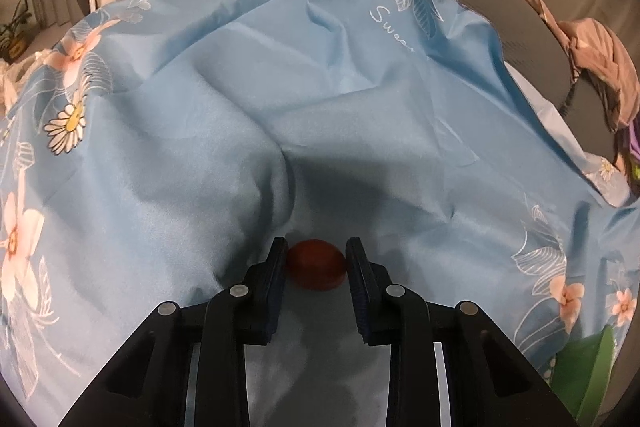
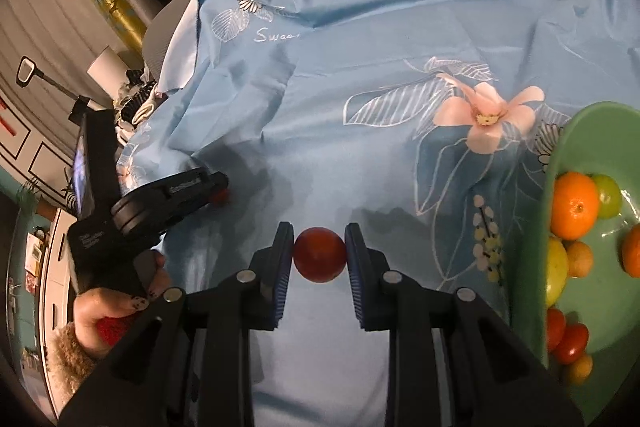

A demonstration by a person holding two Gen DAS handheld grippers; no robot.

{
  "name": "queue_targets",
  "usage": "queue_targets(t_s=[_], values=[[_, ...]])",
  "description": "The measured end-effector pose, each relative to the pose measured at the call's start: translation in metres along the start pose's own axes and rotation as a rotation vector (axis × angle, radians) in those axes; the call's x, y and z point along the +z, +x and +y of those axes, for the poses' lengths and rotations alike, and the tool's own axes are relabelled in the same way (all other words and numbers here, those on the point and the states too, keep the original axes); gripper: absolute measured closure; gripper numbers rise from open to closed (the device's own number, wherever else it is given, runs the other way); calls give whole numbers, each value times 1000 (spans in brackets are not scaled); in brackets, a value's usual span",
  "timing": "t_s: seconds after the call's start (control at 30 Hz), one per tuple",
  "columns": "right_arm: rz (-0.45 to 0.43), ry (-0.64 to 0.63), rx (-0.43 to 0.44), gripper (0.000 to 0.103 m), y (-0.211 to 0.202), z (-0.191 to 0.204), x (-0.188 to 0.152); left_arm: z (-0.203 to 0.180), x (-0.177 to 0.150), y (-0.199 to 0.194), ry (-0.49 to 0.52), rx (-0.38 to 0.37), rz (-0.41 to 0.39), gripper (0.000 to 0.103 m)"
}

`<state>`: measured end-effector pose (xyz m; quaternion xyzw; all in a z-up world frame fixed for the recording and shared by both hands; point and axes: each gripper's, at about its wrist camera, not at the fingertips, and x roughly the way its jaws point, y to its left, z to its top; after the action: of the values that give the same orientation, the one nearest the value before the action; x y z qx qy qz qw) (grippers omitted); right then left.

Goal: Organize fruits
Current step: 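Carry both held red tomatoes over the green bowl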

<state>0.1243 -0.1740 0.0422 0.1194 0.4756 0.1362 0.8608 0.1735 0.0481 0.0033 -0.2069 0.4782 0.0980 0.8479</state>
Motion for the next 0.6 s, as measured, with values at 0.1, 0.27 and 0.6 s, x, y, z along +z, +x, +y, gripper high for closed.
queue_targets(t_s=[0.1,0.27,0.6], values=[[-20,12,-3,76,-8,-5,0,-8,-2,-18,37,4,-47,74],[-53,18,-8,76,-23,-8,-1,-21,-13,-54,66,-48,-100,74],[-152,17,-16,76,-64,-16,-2,-67,-49,-110,235,-117,-209,74]])
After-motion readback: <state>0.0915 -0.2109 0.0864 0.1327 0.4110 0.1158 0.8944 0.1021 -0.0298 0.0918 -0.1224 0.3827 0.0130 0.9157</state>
